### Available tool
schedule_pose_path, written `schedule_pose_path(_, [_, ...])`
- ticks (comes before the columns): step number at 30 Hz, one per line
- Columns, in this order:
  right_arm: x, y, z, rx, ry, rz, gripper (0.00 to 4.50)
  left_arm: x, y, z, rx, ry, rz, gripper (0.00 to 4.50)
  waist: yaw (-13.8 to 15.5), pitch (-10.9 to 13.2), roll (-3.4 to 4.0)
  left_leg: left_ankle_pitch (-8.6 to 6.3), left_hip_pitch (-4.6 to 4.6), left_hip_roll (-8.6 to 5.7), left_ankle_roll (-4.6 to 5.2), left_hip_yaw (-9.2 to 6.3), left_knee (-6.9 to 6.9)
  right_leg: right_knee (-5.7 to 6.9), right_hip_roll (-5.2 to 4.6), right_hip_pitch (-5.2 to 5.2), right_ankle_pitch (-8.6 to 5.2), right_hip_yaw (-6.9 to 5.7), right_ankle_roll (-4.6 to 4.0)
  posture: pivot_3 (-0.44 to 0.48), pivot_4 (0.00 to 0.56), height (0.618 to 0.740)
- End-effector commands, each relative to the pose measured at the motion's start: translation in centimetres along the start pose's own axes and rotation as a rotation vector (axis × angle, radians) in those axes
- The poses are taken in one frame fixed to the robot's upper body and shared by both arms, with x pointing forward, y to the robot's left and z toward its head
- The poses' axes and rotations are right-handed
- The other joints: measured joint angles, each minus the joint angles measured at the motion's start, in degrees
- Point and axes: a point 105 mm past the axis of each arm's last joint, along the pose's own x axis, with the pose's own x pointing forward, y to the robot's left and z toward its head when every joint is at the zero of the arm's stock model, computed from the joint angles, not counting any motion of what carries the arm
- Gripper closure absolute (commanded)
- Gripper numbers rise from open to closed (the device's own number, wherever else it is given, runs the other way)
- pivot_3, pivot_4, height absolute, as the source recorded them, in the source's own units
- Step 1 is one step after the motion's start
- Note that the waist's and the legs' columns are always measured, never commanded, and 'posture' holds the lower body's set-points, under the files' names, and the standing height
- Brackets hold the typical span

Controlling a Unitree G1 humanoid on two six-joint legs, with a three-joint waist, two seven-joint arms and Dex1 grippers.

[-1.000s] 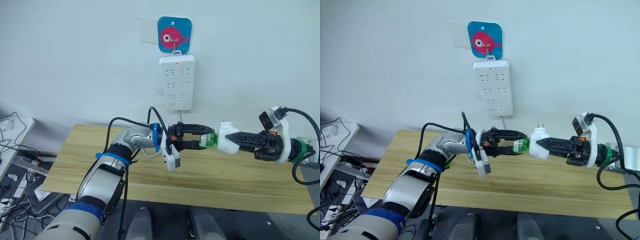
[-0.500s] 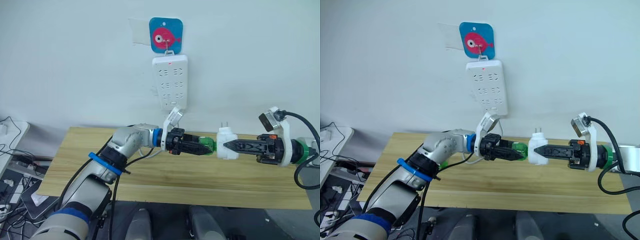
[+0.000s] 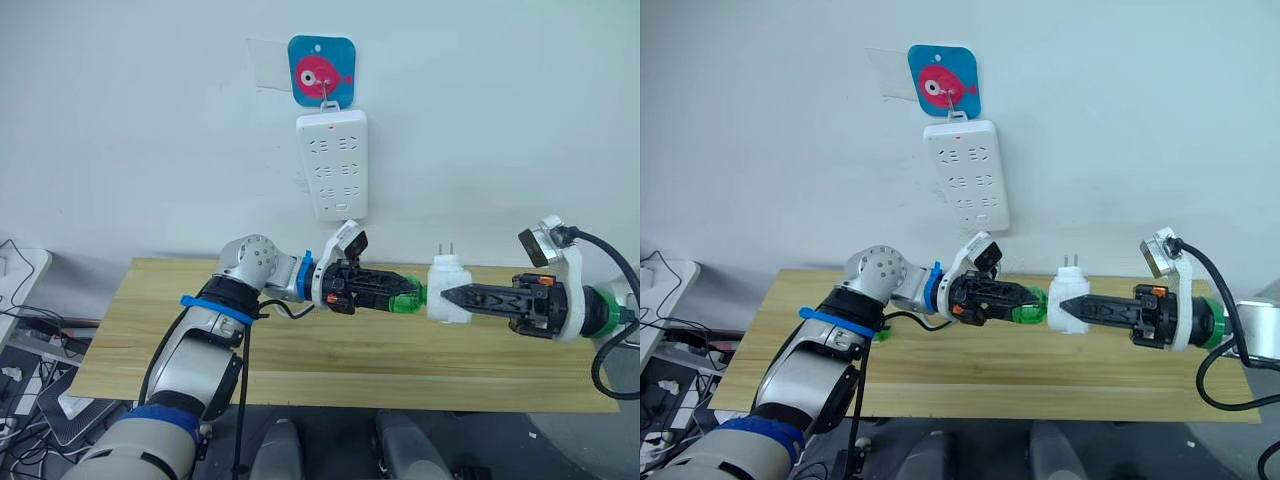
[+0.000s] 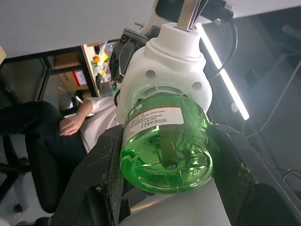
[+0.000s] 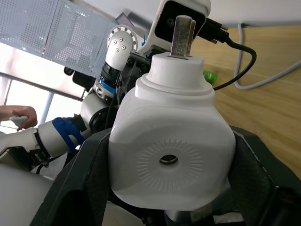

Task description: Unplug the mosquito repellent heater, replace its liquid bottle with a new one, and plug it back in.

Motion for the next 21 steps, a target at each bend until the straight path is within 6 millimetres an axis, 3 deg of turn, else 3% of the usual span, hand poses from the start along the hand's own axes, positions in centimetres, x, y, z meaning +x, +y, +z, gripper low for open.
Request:
schedule_pose_path(1, [-1.0, 0.5, 1.0, -0.031, -0.028, -0.015, 1.48, -2.0, -0.9, 0.4, 0.042, -0.062, 0.007, 2.26, 0.0, 0.0, 0.0, 0.0, 0.0, 0.0, 0.0, 0.0, 0.0, 0.0, 0.0, 0.0, 0.0, 0.0, 0.0, -0.101, 0.149, 0.74])
schedule_pose_path(9, [0.1, 1.0, 0.9, -0.042, -0.015, 0.035, 1.48, -1.7, -0.9, 0.3, 0.093, -0.061, 0.009, 2.26, 0.06, 0.0, 0.0, 0.0, 0.0, 0.0, 0.0, 0.03, -0.01, 0.0, 0.0, 0.0, 0.0, 0.02, 0.0, -0.088, 0.155, 0.74])
schedule_pose_path(16, [0.4, 0.9, 1.0, -0.032, -0.021, 0.052, 1.48, -2.0, -0.8, 0.6, 0.141, -0.086, 0.024, 0.09, 0.27, 0.0, 0.0, 0.0, 0.0, 0.0, 0.01, 0.03, 0.0, 0.02, -0.01, -0.02, 0.0, 0.03, 0.0, -0.074, 0.162, 0.74])
schedule_pose_path(21, [-0.3, 0.2, 1.3, 0.009, -0.065, 0.047, 1.48, -3.2, -0.8, 0.9, 0.16, -0.129, 0.053, 0.04, 0.39, 0.01, -0.01, -0.01, -0.03, -0.02, 0.0, 0.05, -0.01, -0.04, -0.04, -0.02, 0.0, 0.03, 0.0, -0.074, 0.162, 0.74])
